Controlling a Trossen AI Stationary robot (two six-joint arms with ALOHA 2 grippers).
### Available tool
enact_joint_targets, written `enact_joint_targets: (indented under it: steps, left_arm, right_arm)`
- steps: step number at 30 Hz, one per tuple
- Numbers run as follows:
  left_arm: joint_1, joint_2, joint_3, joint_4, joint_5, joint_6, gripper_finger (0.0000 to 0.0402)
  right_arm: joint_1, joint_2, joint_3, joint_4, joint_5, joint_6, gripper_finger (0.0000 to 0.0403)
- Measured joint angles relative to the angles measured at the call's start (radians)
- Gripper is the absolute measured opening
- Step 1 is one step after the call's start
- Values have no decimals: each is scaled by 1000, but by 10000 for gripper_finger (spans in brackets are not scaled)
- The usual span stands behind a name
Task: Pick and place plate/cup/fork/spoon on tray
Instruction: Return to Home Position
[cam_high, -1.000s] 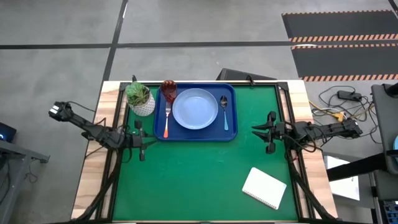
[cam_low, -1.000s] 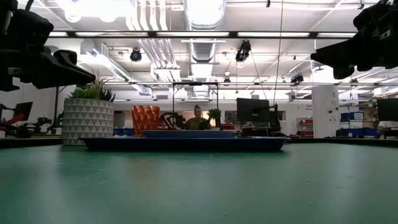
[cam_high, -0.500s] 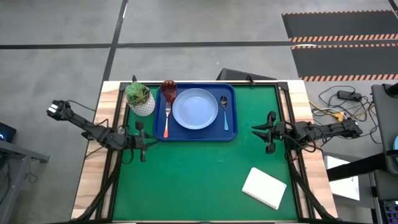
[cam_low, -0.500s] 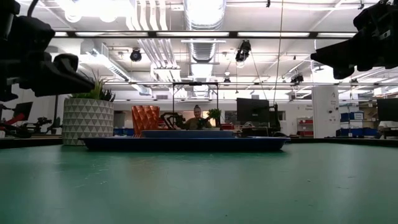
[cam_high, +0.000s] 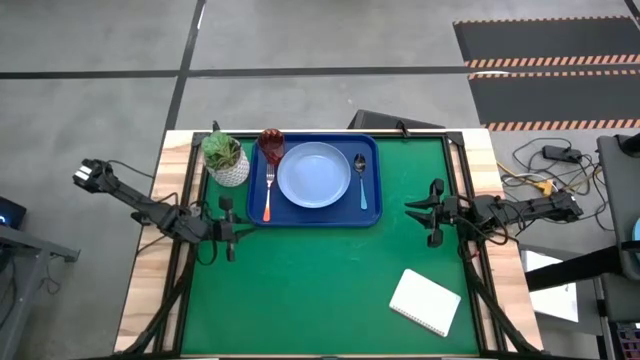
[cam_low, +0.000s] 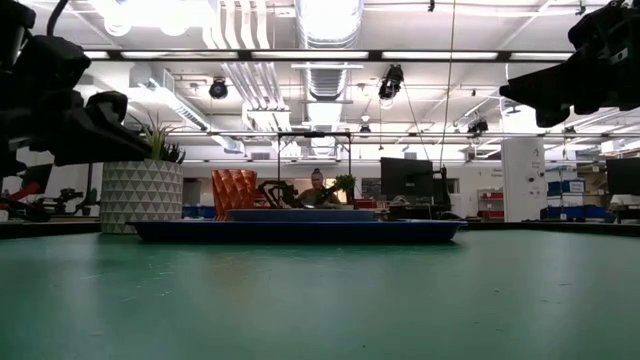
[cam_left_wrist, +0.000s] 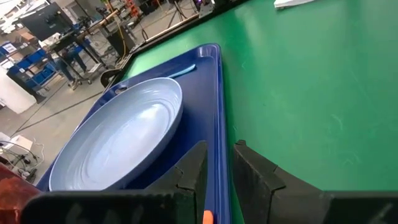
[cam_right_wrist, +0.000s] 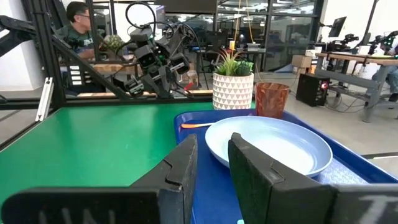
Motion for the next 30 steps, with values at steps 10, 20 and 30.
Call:
enact_joint_targets:
  steps: [10, 20, 30]
  left_arm:
    - [0, 32, 0, 0, 0, 0, 54]
    - [0, 59, 0, 0, 0, 0, 54]
    - [0, 86, 0, 0, 0, 0, 54]
  right_arm:
    - [0, 0, 0, 0, 0, 0, 82]
    - [0, 0, 0, 0, 0, 0, 82]
    - [0, 0, 0, 0, 0, 0, 82]
